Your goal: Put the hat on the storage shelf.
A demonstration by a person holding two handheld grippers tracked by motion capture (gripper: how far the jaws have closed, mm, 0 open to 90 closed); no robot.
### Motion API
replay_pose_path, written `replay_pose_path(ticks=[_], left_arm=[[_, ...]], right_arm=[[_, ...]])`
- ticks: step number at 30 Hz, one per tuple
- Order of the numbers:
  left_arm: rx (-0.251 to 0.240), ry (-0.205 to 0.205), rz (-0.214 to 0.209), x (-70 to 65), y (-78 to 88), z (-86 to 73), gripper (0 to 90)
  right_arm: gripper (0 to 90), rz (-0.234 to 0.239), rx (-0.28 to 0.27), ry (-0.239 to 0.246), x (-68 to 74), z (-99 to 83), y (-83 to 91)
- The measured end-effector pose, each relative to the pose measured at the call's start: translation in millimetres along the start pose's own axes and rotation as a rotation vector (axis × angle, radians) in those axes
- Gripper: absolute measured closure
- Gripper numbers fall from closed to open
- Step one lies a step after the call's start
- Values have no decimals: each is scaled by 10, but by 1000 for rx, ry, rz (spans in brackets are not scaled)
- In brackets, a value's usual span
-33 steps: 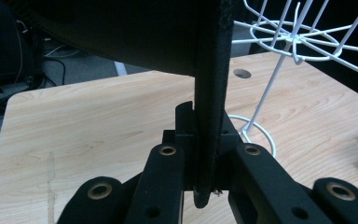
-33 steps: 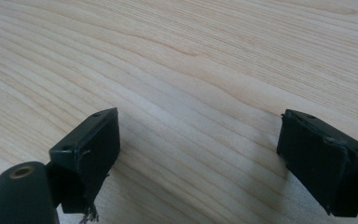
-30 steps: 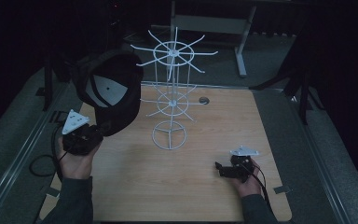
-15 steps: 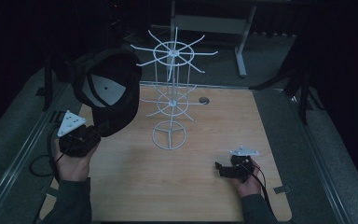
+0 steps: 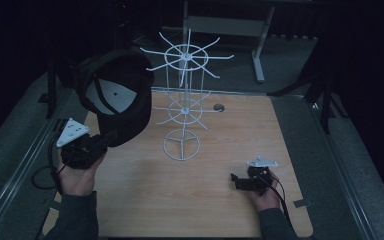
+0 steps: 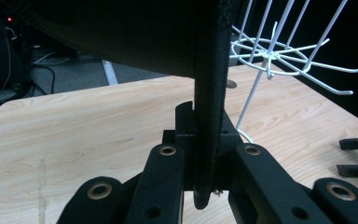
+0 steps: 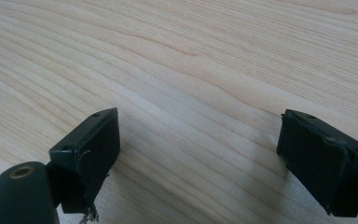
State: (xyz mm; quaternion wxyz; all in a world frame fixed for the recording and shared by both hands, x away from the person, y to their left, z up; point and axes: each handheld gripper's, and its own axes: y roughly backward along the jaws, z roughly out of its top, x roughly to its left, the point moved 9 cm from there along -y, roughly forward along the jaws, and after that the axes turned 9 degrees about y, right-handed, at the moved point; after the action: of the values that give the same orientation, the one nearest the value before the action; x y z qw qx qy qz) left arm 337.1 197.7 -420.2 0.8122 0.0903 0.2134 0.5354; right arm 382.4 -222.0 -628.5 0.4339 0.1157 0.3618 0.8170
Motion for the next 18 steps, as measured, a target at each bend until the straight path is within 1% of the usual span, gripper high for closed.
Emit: replay_pose_path(ticks=[6,11,12,18], left_arm=[[0,-6,-1,-29,-38,32,861],[0,-17,2,-64,-61,55,861],[0,-25,4,-75,-72,70,861],[-1,-27,7,-106,-112,114,861]], right_arm=[[130,0,0,1,-1,0,1],[130,0,1,1,0,0,1],[130,0,0,0,0,0,0],[130,0,0,0,0,0,0]])
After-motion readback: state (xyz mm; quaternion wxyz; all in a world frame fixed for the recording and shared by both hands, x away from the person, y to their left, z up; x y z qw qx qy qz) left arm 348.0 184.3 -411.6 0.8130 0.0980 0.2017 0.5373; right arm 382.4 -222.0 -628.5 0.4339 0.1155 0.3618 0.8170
